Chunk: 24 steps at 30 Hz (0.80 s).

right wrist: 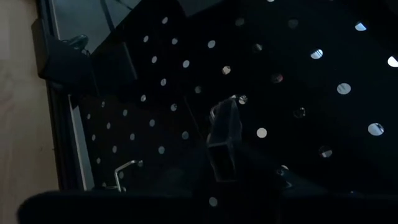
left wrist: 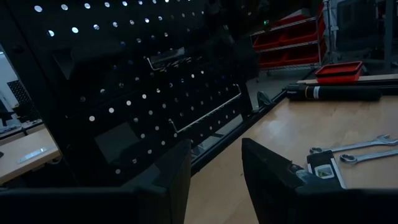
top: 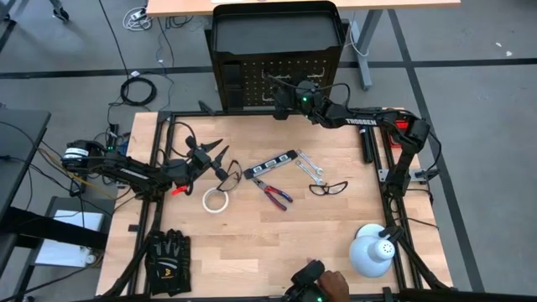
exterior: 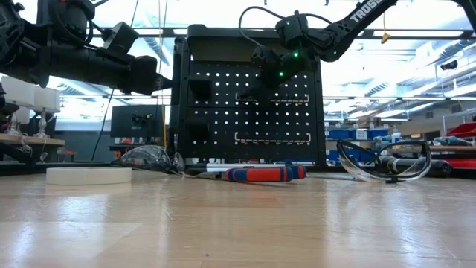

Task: Hang tools onto peg board
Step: Unhang the utility knife blades from the peg board

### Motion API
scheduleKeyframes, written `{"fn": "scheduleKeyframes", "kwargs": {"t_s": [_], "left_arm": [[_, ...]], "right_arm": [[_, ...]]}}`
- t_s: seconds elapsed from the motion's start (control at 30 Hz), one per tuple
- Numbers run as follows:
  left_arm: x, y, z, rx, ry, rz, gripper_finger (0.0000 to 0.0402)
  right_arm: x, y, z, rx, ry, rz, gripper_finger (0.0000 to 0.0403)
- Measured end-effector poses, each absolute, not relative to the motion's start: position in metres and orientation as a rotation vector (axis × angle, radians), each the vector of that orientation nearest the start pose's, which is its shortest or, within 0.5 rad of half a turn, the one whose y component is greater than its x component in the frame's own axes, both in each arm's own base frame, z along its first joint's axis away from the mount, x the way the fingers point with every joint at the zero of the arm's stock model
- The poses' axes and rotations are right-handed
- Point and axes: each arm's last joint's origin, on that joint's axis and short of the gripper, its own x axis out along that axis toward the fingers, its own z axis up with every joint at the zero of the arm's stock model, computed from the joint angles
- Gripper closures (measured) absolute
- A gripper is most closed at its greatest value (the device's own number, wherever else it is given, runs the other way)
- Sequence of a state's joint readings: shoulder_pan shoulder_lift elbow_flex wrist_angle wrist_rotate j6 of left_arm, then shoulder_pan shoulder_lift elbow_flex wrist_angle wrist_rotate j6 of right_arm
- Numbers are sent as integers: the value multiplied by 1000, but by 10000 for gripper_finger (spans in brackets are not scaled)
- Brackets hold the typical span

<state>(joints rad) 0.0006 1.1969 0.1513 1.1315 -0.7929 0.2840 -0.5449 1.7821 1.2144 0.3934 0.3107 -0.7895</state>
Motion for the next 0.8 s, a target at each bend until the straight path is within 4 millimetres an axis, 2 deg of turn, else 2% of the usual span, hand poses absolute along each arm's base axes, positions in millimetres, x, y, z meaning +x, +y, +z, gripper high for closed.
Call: {"fn": "scheduleKeyframes", "kwargs": {"t_s": [0.33, 0.43, 0.63, 0.8], "left_arm": [[186, 21, 175, 235, 32, 798, 257], [186, 21, 175, 235, 32, 798, 257], [186, 21, 175, 235, 32, 798, 257], [186, 21, 175, 235, 32, 798, 257]], "right_arm": [[344, -219, 264, -717, 505, -736, 394], [344, -219, 264, -717, 507, -740, 392], [344, -219, 264, -716, 516, -762, 358], [344, -220, 264, -716, 516, -763, 373]]}}
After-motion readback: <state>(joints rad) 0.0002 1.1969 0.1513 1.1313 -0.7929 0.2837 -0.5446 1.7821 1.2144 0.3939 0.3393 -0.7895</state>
